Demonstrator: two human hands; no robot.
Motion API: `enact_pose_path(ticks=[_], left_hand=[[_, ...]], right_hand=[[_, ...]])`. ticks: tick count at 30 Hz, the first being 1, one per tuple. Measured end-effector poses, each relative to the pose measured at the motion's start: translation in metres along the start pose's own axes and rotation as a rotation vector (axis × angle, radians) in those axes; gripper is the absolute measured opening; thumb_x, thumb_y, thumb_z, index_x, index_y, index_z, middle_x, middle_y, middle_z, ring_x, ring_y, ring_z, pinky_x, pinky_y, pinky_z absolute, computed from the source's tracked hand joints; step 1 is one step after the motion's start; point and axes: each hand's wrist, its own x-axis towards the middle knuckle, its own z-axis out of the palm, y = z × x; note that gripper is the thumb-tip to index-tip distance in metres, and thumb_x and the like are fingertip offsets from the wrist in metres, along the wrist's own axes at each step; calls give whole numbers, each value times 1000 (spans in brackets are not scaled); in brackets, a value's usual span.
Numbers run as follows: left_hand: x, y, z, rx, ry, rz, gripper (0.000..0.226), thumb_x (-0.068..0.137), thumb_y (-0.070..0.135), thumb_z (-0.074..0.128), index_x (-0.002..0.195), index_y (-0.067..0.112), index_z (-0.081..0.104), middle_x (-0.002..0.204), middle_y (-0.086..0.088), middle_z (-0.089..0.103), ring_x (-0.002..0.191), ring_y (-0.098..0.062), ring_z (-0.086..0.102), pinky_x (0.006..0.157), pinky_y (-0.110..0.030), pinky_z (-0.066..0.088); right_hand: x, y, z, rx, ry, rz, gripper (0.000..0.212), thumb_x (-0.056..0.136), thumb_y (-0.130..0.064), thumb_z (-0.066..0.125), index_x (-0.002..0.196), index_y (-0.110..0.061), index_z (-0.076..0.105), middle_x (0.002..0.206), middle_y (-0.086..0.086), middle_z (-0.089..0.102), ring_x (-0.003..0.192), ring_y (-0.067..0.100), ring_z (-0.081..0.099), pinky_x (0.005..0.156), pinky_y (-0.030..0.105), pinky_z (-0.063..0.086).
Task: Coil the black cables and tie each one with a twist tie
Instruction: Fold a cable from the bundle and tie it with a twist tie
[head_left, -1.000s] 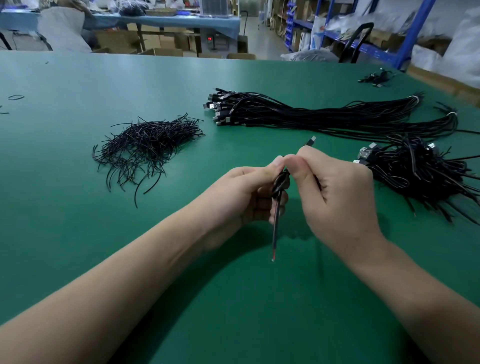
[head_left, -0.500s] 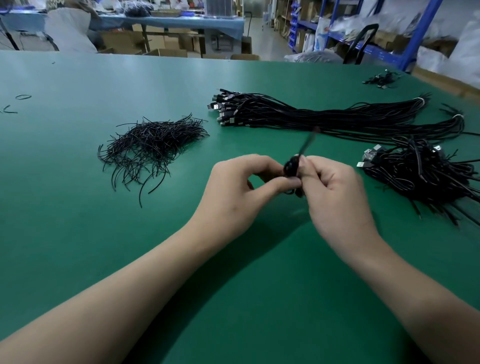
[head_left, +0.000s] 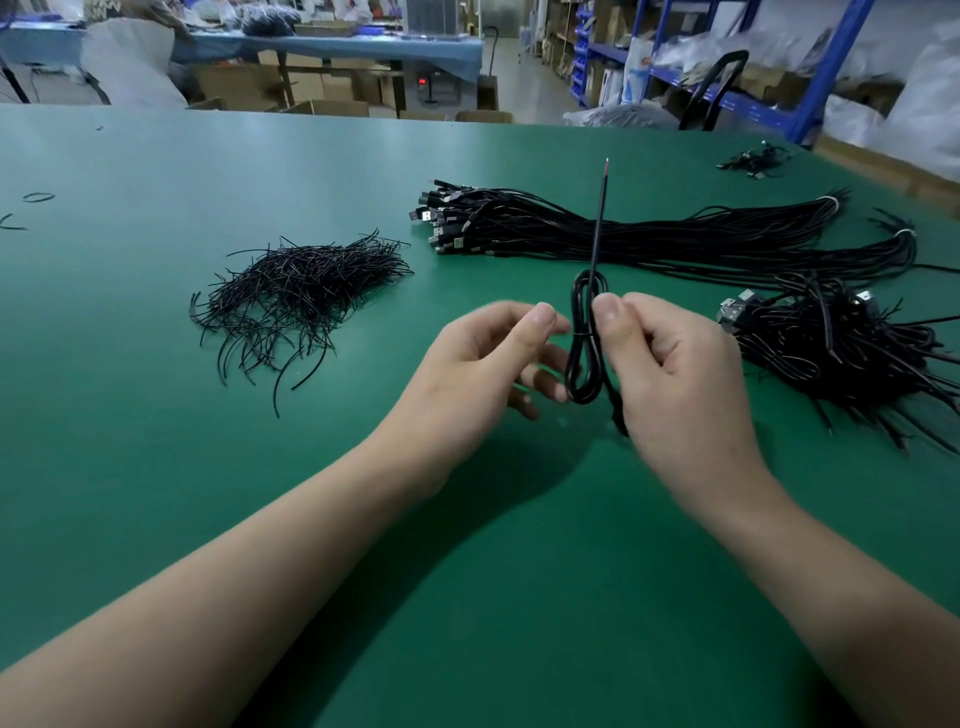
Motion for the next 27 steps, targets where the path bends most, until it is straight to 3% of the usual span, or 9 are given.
enact_pose_path(ticks=[1,3,5,10,14,16,20,24,27], left_hand=[[0,-1,-1,98,63,94,9,103,18,57,109,17,64,89,4,72,71,-12,70,64,-29,53],[-1,-3,-4,398,117,313,28,95,11,68,120,22,61,104,6,68,82,-14,71,69,-27,54],[-1,-3,-6,616,126,432,32,88,17,77,118,23,68,110,9,64,88,-12,67,70,-26,53],[1,-3,-9,629,77,427,21,93,16,73,112,18,77,112,6,67,91,-11,65,73,-23,51],[2,-4,-12,744,47,434,28,92,11,71,117,23,76,115,9,67,99,-9,63,76,-18,42],[3,-5,-13,790,77,450,26,88,22,76,114,25,77,112,10,68,103,-11,63,77,-23,43],[3,-3,-13,782,122,482,17,86,34,78,99,24,80,103,11,72,97,-13,64,75,-28,47],[2,-3,-11,576,78,282,12,92,32,73,82,26,75,76,15,70,67,4,59,60,-15,39],[2,-1,-9,374,7,137,25,97,31,66,74,22,70,68,7,68,61,1,54,60,-20,40]], right_hand=[[1,3,0,38,0,60,50,106,-33,48,63,-9,35,54,-4,32,52,12,28,51,37,25],[2,6,2,124,-32,187,52,105,-34,48,65,-5,32,59,1,27,55,14,24,54,36,22],[0,8,5,237,-89,309,52,104,-35,49,64,-7,34,60,3,26,56,16,23,55,37,20],[-2,7,9,437,-166,511,49,105,-32,50,58,-23,37,52,-8,25,49,10,19,46,25,17],[-1,8,8,520,-166,602,44,104,-33,52,66,-14,44,56,2,26,54,14,21,50,30,18],[-1,7,8,507,-187,590,45,104,-34,52,70,-5,50,59,7,28,52,14,23,48,26,20],[-2,3,9,511,-189,512,50,105,-30,51,56,-20,57,54,-1,30,43,8,26,40,18,25],[-2,4,8,355,-175,355,49,105,-26,53,58,-13,49,53,-4,34,50,9,26,51,31,22],[-1,1,5,162,-110,172,48,103,-28,49,55,-29,52,50,-13,39,50,6,31,52,33,29]])
